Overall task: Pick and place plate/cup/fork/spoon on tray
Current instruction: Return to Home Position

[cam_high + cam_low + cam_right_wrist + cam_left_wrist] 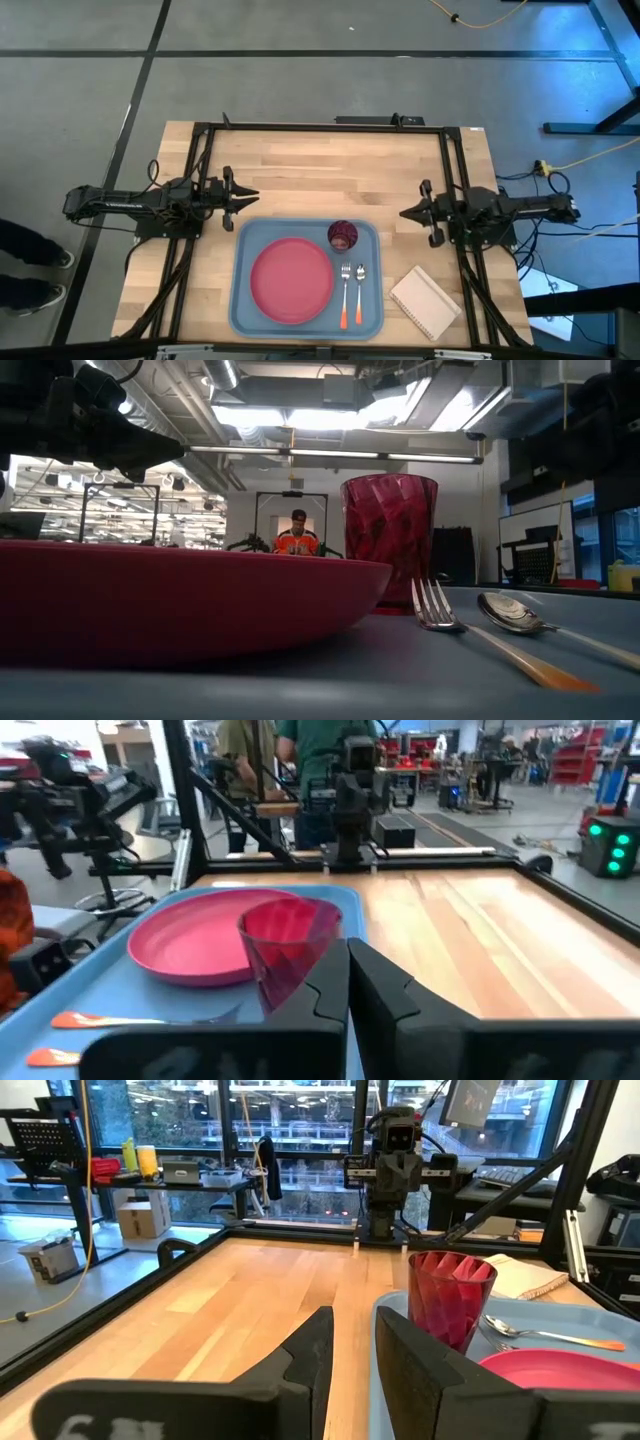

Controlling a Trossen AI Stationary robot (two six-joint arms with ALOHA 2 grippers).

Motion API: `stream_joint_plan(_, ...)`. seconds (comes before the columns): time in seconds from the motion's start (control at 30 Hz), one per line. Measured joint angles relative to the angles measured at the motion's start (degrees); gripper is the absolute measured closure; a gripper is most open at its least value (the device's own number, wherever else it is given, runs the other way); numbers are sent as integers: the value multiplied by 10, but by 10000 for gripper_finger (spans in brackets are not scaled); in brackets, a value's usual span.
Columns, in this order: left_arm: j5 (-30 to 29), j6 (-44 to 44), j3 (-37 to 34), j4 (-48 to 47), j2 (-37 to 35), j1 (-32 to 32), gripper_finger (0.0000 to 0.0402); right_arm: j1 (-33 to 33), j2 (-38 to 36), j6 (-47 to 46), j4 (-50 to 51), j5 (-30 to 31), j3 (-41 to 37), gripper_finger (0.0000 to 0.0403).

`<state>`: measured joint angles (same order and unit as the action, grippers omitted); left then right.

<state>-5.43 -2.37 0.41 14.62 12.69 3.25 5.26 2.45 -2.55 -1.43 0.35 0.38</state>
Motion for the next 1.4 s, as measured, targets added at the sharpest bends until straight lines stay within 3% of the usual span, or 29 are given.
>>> stream_joint_plan(0.27,0,0,0,0,0,0,331,-37,50,-16,0,-4,0,395)
stream_joint_plan(0.63,0,0,0,0,0,0,331,-38,112,6,1,-10,0,395)
stream_joint_plan(0.8,0,0,0,0,0,0,331,-38,98,-15,-13,50,0,395)
stream_joint_plan(1.07,0,0,0,0,0,0,331,-38,51,29,-58,-32,0,395)
stream_joint_plan(1.4,0,0,0,0,0,0,331,-38,12,0,-87,-24,0,395)
